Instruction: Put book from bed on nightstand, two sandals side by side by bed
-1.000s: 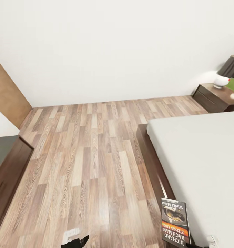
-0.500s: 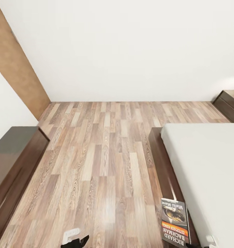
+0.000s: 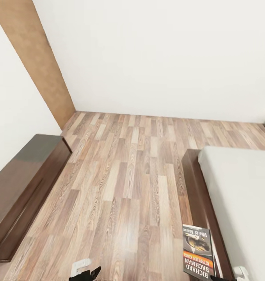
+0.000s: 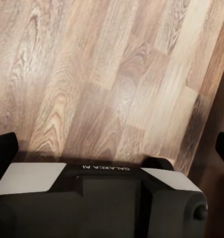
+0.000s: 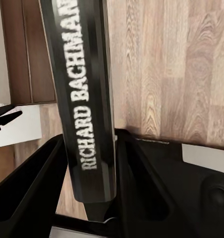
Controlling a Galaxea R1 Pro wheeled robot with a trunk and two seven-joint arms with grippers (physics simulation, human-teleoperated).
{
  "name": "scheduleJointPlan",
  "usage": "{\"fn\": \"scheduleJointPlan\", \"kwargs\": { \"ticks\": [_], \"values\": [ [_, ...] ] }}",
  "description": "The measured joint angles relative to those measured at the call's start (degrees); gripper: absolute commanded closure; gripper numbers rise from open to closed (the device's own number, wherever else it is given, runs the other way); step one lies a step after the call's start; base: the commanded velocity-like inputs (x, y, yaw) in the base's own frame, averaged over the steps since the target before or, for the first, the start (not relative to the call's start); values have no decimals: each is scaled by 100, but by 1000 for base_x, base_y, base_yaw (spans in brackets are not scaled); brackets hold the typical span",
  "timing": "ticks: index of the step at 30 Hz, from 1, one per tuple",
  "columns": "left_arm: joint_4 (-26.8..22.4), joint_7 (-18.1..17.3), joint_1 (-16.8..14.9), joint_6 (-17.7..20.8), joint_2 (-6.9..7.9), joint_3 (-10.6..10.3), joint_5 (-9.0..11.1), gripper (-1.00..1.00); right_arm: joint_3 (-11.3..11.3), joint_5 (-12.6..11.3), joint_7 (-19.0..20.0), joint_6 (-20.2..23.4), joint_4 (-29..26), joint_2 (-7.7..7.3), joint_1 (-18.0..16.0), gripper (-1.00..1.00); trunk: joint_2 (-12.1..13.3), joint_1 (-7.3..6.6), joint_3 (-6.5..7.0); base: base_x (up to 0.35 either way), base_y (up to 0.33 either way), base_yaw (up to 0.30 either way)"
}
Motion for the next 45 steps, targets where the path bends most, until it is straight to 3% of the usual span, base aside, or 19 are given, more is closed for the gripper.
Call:
{"fn": "scheduleJointPlan", "kwargs": {
  "ticks": [11,45],
  "values": [
    [3,1,-1,0,0,0,0,-100,29,3,-21,-53,-6,0,2,100,0,0,16,0,0,5],
    [6,1,-2,0,-62,0,0,-100,30,16,-45,-68,-7,6,4,100,0,0,319,0,0,-118]
  ]
}}
